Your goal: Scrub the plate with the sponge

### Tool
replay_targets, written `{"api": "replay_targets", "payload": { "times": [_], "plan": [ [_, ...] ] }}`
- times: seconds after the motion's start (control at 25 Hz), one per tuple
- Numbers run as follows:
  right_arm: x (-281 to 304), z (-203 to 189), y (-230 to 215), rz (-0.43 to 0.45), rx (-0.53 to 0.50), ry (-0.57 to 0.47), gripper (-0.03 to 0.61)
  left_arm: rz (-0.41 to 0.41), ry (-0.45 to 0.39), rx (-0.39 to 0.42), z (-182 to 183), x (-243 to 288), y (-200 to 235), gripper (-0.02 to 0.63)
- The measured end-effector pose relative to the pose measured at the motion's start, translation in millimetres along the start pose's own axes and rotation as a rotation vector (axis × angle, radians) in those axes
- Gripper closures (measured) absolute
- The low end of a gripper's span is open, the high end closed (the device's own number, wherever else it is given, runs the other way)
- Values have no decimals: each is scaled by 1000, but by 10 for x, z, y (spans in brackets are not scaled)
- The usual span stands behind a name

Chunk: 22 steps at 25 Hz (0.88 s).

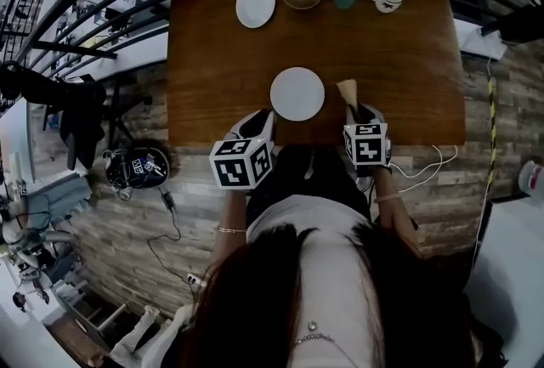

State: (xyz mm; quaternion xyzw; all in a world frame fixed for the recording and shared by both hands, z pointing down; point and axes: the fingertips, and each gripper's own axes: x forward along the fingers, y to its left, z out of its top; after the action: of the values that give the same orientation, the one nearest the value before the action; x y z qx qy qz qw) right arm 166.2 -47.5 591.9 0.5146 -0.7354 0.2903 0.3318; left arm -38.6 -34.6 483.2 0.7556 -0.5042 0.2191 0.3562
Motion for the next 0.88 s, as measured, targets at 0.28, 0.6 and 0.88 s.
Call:
{"api": "replay_targets", "payload": {
  "times": [0.28,0.6,0.88],
  "plan": [
    [54,120,131,-13,30,-13,491,-37,61,13,-46,156,177,574],
    [140,241,254,-23,56,-13,491,-87,150,17,-143,363,337,558],
    [231,301,384,-21,86,-6,491,-127,221,22,-269,525,465,548]
  ]
}}
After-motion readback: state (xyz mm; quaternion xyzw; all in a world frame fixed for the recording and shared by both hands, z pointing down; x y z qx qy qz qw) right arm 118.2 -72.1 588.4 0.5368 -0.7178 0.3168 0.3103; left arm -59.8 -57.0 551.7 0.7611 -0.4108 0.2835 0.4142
